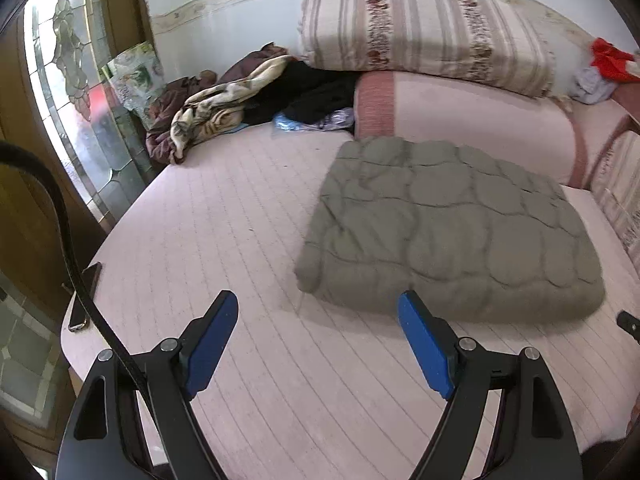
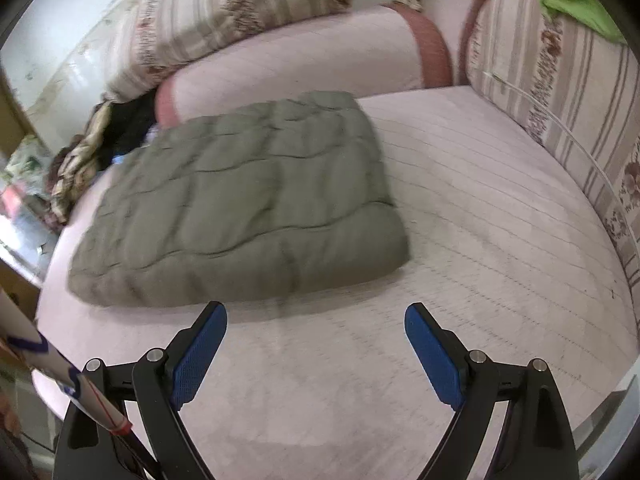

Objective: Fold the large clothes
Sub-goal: 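Withdraw both tools from the folded jacket bundle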

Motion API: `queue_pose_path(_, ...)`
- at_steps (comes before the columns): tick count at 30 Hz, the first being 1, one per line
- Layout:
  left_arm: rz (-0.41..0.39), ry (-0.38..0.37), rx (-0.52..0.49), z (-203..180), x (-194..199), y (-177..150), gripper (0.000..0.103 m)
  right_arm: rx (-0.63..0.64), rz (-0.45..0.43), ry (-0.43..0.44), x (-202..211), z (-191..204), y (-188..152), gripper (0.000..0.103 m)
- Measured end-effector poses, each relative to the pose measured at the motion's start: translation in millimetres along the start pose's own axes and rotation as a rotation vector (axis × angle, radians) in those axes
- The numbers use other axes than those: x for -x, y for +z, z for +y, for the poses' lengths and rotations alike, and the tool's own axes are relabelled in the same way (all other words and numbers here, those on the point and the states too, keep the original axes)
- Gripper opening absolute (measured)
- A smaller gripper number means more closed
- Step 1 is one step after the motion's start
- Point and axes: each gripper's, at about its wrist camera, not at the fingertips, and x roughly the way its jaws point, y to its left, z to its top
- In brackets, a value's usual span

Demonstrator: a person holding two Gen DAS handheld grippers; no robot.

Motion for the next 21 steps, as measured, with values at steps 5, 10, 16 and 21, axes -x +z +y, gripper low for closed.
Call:
queue_pose_path(5,0.002,-0.04,-0.007,-6.4,18.5,-12.7,0.082,0.061,-0.016,0.041,24.7,28.8,-9.9,0.093)
queue_pose_path(10,-0.036,-0.049,0.004,-4.0,37.7,-21.2,0.082,0.096,-0.045,0.067,48.3,45.8,-15.3,0.093)
queue_pose_path(16,-0.112,-0.013,0.018,2.4,58.0,-24.8,0.082,0.175,-0.095,0.003,64.4,58.8,-19.1,0.093)
queue_pose_path(21,-0.113,-0.009,0.016,3.9,58.3,-25.5,0.082,0.202,-0.094,-0.03,62.1,59.2,-20.3,0.093)
